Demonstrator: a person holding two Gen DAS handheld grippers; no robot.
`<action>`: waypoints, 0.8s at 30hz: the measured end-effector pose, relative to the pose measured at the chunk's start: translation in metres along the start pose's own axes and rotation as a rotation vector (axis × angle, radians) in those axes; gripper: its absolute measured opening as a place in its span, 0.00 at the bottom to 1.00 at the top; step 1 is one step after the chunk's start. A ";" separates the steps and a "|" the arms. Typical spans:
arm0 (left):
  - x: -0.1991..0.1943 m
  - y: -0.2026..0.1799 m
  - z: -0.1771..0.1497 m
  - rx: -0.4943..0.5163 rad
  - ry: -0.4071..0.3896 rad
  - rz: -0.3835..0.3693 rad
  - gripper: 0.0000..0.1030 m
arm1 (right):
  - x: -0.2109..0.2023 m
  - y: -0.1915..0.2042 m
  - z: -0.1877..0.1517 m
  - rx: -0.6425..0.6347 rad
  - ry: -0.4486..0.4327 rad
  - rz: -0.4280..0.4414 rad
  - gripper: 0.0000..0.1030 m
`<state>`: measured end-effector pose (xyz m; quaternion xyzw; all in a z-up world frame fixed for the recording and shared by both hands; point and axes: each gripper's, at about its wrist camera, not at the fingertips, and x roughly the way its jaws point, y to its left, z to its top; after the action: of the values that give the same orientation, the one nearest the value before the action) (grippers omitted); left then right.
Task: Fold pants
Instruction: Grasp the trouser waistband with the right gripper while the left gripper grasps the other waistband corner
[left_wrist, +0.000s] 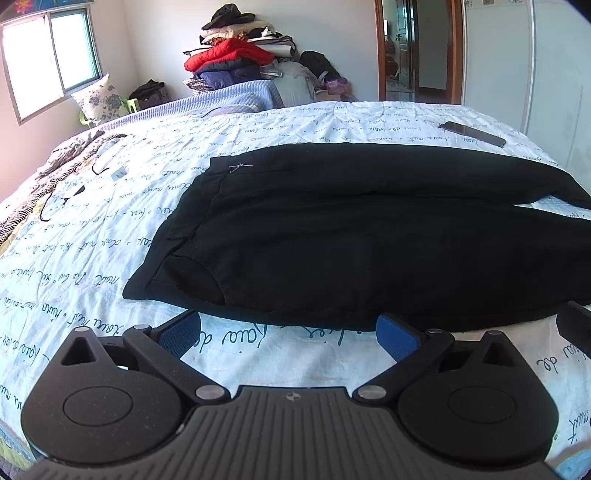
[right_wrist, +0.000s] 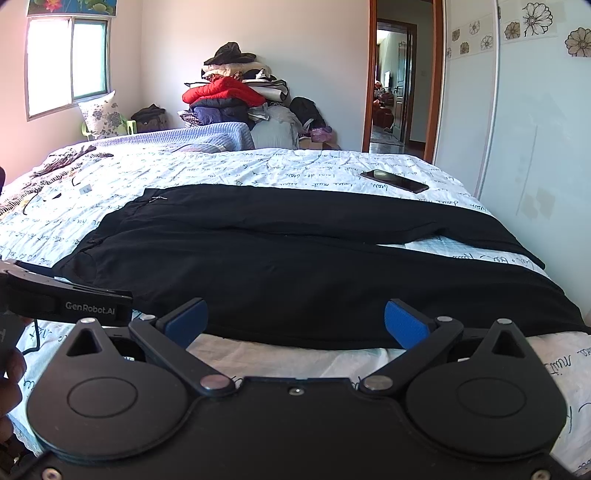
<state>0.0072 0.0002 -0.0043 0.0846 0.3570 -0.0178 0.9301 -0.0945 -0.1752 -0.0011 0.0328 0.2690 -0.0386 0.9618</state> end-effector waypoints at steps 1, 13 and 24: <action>0.002 0.000 0.001 0.002 0.002 0.000 1.00 | 0.001 -0.001 0.001 0.000 0.000 -0.001 1.00; 0.049 0.060 0.067 0.018 -0.021 0.048 1.00 | 0.056 0.005 0.064 -0.254 -0.147 0.168 1.00; 0.184 0.144 0.170 0.091 -0.034 0.135 0.95 | 0.250 0.028 0.151 -0.347 0.065 0.354 1.00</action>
<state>0.2697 0.1185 0.0183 0.1504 0.3337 0.0275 0.9302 0.1988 -0.1738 -0.0008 -0.0851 0.2923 0.1782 0.9357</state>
